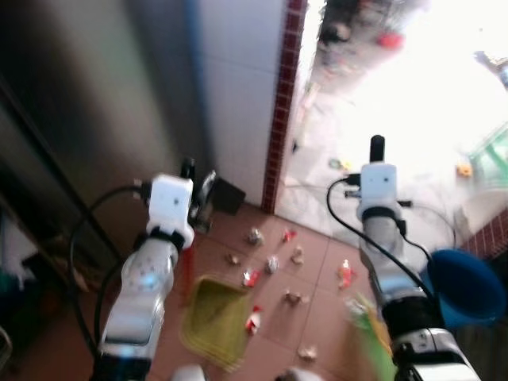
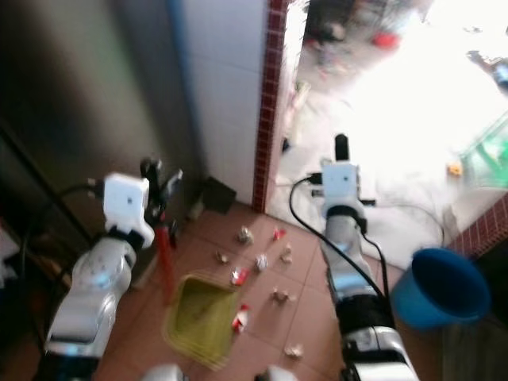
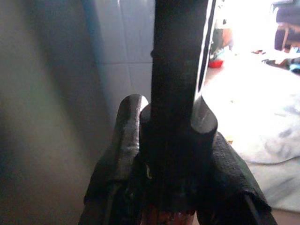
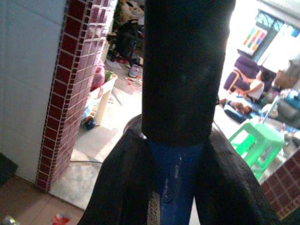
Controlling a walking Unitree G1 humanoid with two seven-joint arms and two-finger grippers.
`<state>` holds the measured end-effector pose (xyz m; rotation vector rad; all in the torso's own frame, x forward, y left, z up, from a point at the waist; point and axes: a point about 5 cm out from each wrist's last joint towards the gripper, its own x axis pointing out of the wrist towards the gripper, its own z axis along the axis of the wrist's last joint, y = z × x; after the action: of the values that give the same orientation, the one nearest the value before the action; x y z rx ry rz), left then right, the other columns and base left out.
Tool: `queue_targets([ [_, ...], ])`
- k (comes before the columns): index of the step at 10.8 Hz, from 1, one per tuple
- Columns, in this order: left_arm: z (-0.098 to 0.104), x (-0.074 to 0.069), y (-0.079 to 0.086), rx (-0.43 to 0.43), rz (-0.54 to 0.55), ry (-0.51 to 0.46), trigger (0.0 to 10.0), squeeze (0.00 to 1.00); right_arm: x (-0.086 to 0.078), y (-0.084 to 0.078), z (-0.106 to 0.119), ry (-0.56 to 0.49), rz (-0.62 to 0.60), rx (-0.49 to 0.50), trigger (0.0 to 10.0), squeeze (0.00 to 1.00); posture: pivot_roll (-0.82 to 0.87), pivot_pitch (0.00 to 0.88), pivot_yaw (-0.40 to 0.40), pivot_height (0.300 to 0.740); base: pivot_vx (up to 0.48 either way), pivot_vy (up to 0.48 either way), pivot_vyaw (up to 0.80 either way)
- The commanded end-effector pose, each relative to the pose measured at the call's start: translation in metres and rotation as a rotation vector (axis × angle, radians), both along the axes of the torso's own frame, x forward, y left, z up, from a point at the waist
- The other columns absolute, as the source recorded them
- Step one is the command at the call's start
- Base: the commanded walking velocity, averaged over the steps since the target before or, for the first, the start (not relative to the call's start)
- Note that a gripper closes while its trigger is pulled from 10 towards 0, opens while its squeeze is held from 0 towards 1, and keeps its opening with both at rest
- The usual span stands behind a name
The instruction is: Sweep floor
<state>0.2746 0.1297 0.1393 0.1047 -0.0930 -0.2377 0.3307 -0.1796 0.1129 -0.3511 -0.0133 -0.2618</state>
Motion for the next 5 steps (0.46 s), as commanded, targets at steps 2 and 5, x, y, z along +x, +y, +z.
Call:
queue_targets([
  [2, 0.003, 0.001, 0.005, 0.014, -0.001, -0.033, 10.0, 0.0, 0.004, 0.007, 0.006, -0.02, 0.012, -0.005, 10.0, 0.0, 0.07, 0.0, -0.059, 0.74, 0.0, 0.0, 0.0],
  [5, -0.01, 0.005, 0.01, 0.053, 0.019, 0.008, 10.0, 0.0, 0.002, 0.003, 0.003, -0.003, 0.0, -0.002, 10.0, 0.0, 0.07, 0.0, -0.064, 0.74, 0.0, 0.0, 0.0],
])
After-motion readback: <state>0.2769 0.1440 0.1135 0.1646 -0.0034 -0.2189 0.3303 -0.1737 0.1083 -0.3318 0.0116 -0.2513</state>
